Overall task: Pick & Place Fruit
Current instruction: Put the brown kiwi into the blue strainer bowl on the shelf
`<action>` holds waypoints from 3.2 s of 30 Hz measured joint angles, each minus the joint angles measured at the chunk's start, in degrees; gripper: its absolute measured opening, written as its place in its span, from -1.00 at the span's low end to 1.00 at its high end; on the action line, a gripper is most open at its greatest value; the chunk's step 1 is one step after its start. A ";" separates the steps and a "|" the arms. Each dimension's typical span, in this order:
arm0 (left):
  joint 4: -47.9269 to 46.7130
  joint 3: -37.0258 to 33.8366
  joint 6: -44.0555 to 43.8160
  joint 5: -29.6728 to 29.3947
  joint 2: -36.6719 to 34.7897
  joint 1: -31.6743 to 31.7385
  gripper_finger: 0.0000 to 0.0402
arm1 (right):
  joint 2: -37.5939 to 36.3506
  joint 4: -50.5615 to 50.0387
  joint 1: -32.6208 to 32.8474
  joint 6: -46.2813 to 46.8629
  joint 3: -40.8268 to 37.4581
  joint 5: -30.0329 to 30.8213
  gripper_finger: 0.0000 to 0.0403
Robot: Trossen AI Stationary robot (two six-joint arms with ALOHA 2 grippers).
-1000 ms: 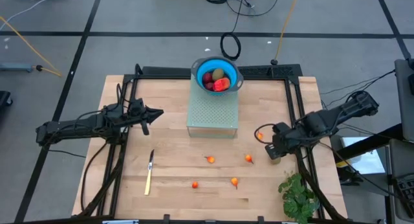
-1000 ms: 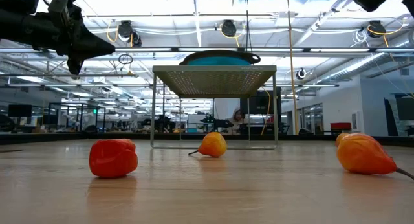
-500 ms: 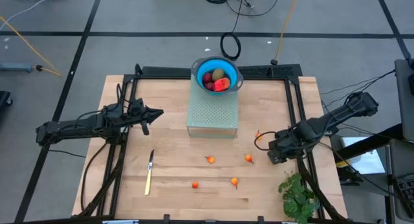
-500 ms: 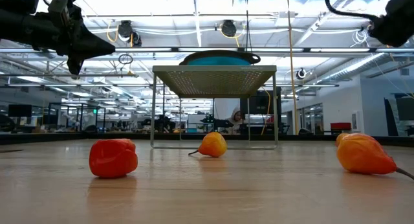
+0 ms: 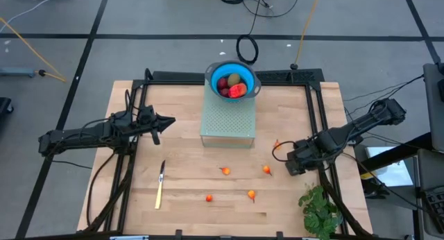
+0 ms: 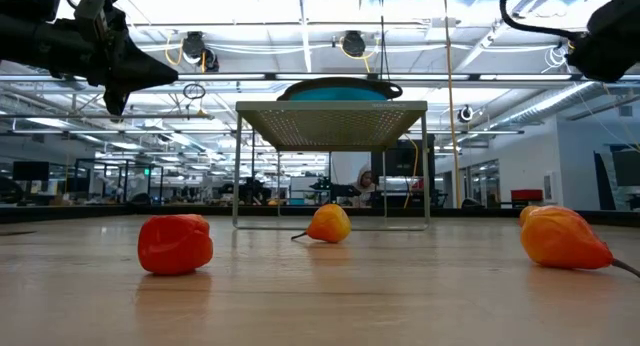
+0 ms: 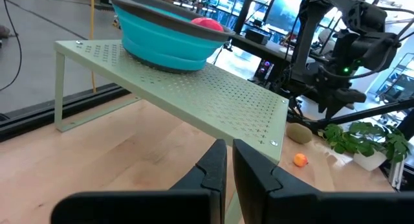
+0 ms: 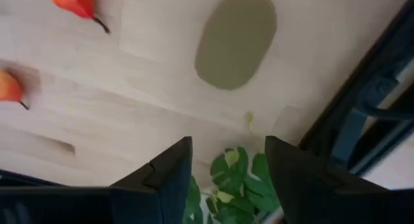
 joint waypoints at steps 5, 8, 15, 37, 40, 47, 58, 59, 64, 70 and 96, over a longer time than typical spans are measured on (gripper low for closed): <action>0.00 0.00 0.00 -0.01 0.00 0.02 -0.87 | 0.00 -0.35 0.00 0.47 0.00 1.35 0.00; 0.00 0.00 0.00 -0.11 -0.01 0.02 -0.87 | 0.00 -0.34 0.00 0.50 0.00 1.31 0.08; 0.00 0.00 0.02 -1.49 0.01 0.02 -0.87 | 0.00 -0.32 0.00 0.54 0.00 2.45 0.36; 0.00 0.00 0.00 -1.50 0.01 0.02 -0.87 | 0.02 -0.02 -0.02 2.21 0.00 7.52 0.77; 0.00 0.00 0.00 -1.50 -0.01 0.02 -0.87 | 0.02 0.23 -0.02 3.85 0.00 8.90 0.77; 0.00 0.00 0.00 -1.52 -0.01 0.02 -0.87 | 0.04 3.04 -0.02 7.83 -1.97 8.71 0.75; 0.00 0.00 0.00 -1.61 0.00 0.02 -0.87 | 0.04 13.26 -0.02 14.48 -13.22 8.98 0.75; 0.00 0.00 0.00 -1.78 0.01 0.02 -0.87 | 0.04 14.26 -0.02 14.45 -13.88 9.00 0.75; 0.00 0.00 0.00 -2.06 0.01 0.02 -0.87 | 0.04 19.60 0.00 14.46 -17.03 10.23 0.75; 0.02 0.00 -0.04 -2.04 0.01 0.02 -0.87 | 0.04 25.46 0.00 15.54 -21.65 9.95 0.75; 1.54 0.00 -1.67 -1.93 0.01 0.02 -0.87 | -0.88 38.76 -0.27 9.73 -18.73 14.70 0.07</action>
